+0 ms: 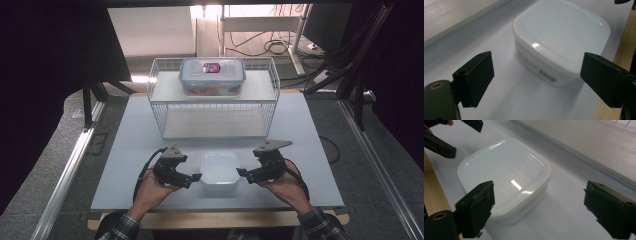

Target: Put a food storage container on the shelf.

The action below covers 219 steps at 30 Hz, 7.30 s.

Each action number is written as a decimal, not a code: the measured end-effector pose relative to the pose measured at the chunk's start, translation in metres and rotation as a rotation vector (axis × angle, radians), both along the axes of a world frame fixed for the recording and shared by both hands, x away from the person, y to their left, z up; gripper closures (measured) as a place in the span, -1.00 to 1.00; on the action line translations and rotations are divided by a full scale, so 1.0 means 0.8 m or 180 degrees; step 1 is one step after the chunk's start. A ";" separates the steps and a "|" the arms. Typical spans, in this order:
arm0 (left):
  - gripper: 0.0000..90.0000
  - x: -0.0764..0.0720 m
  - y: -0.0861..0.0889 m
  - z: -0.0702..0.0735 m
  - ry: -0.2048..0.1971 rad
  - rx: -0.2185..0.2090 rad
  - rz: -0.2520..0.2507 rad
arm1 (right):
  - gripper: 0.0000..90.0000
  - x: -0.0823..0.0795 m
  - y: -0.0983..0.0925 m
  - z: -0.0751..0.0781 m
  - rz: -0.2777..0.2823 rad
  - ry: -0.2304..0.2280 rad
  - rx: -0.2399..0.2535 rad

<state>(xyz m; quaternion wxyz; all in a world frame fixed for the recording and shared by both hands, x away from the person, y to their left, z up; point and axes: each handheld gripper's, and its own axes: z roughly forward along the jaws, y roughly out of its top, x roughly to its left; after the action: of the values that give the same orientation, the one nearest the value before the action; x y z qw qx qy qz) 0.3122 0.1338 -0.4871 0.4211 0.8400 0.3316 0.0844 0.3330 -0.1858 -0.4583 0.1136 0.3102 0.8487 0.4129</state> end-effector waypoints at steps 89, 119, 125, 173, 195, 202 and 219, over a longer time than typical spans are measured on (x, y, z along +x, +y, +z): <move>0.72 0.038 0.021 0.125 -0.0267 -0.0781 0.0611 | 0.77 0.039 0.024 0.109 -0.0159 -0.0162 0.0897; 0.73 0.072 0.030 0.241 -0.0609 -0.0875 0.0587 | 0.76 0.083 0.026 0.212 -0.0166 -0.0342 0.1138; 0.73 0.088 0.033 0.263 -0.0625 -0.0875 0.0623 | 0.75 0.097 0.032 0.233 -0.0198 -0.0372 0.1141; 0.43 0.175 0.026 0.290 -0.0417 -0.0872 0.0803 | 0.44 0.175 0.060 0.273 -0.0551 -0.0402 0.0908; -0.04 0.208 0.024 0.295 -0.0285 -0.0922 0.0914 | 0.26 0.199 0.071 0.273 -0.0724 -0.0504 0.0771; -0.27 0.201 0.029 0.301 -0.0441 -0.0898 0.0827 | 0.10 0.196 0.073 0.274 -0.0686 -0.0522 0.0736; -0.79 0.174 0.032 0.275 -0.0537 -0.0769 0.0437 | -0.62 0.179 0.068 0.259 -0.0369 -0.0534 0.0731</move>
<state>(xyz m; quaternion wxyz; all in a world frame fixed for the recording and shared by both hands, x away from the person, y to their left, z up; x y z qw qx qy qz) 0.4513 0.1596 -0.2673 0.5387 0.7485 0.3595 0.1427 0.4760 -0.1317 -0.2512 0.1715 0.3341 0.7642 0.5244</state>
